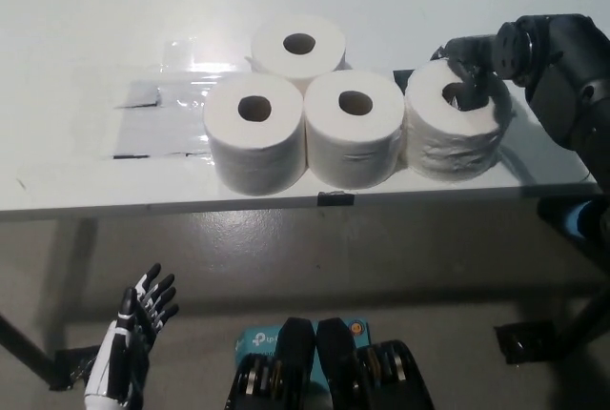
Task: A few rolls of toilet paper are kept infront of the robot and the robot uses its right hand to lift one of the rolls and and places it on top of the other rolls to stack it.
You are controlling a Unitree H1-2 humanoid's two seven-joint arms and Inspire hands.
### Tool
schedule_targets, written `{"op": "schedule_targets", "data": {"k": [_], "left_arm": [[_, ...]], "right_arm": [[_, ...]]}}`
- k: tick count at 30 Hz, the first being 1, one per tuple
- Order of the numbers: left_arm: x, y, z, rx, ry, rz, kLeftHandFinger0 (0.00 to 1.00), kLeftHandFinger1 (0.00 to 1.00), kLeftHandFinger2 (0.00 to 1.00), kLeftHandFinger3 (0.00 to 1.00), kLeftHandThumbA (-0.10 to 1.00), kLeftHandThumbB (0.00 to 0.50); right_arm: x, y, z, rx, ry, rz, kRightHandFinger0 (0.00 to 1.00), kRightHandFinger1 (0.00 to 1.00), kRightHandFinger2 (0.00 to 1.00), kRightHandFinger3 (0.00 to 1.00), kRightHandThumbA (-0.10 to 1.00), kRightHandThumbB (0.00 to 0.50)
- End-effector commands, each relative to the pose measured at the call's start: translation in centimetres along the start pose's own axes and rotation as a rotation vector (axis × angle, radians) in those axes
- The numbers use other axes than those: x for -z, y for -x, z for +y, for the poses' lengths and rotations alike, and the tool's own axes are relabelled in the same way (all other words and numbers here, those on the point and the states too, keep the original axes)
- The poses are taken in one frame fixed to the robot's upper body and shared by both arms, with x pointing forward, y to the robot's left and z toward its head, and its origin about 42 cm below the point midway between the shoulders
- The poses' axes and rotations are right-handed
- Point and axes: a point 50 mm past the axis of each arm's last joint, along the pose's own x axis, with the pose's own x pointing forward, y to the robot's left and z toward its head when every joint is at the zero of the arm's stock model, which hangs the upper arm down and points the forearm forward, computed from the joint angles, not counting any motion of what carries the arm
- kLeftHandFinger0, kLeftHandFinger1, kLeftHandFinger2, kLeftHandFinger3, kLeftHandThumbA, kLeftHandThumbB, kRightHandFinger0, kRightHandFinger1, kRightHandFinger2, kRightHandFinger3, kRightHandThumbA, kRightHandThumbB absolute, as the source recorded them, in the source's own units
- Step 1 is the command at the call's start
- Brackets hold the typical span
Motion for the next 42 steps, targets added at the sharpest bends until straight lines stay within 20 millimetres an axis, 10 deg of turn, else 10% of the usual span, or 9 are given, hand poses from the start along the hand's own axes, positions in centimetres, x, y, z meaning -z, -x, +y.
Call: {"op": "schedule_targets", "data": {"k": [1, 11, 15, 19, 24, 31, 34, 37, 42], "left_arm": [[-0.9, 0.3, 0.2, 0.001, 0.006, -0.064, 1.00, 1.00, 1.00, 1.00, 1.00, 0.030], [-0.6, 0.5, 0.5, -0.011, 0.009, -0.069, 1.00, 1.00, 1.00, 1.00, 1.00, 0.033], [-0.6, 0.6, 0.5, -0.015, 0.016, -0.062, 1.00, 1.00, 1.00, 1.00, 1.00, 0.021], [-0.4, 0.6, 0.6, -0.017, 0.014, -0.059, 1.00, 1.00, 1.00, 1.00, 1.00, 0.016], [-0.5, 0.8, 0.5, -0.019, 0.014, -0.055, 1.00, 1.00, 1.00, 1.00, 1.00, 0.020], [-0.4, 0.8, 0.7, -0.017, 0.016, -0.058, 1.00, 1.00, 1.00, 1.00, 1.00, 0.031], [-0.4, 0.8, 0.8, -0.019, 0.009, -0.062, 1.00, 1.00, 1.00, 1.00, 1.00, 0.015], [-0.3, 0.8, 0.8, -0.019, 0.020, -0.055, 1.00, 1.00, 1.00, 1.00, 1.00, 0.014], [-0.2, 0.9, 0.6, -0.021, 0.015, -0.053, 1.00, 1.00, 1.00, 1.00, 1.00, 0.019]], "right_arm": [[1.5, 0.7, -1.8, 0.119, 0.060, 0.072, 0.47, 0.56, 0.74, 1.00, 0.30, 0.008], [4.1, 3.8, -7.2, 0.294, 0.016, 0.111, 0.50, 0.61, 0.75, 1.00, 0.25, 0.000], [4.7, 5.7, -9.7, 0.380, -0.050, 0.099, 0.01, 0.11, 0.34, 1.00, 0.36, 0.029], [5.8, 8.0, -12.0, 0.429, -0.116, 0.018, 0.15, 0.40, 0.39, 1.00, 0.30, 0.000], [6.5, 9.6, -13.7, 0.475, -0.203, -0.006, 0.14, 0.47, 0.67, 0.12, 0.46, 0.001], [5.9, 12.4, -16.3, 0.505, -0.287, -0.073, 0.06, 0.46, 0.74, 0.84, 0.47, 0.024], [4.7, 13.4, -17.3, 0.527, -0.249, -0.101, 0.06, 0.47, 0.78, 0.53, 0.46, 0.025], [2.6, 15.0, -18.7, 0.531, -0.211, -0.138, 0.10, 0.55, 0.86, 0.89, 0.50, 0.019], [-0.7, 16.5, -20.0, 0.509, -0.195, -0.213, 0.06, 0.47, 0.74, 0.77, 0.45, 0.015]]}}
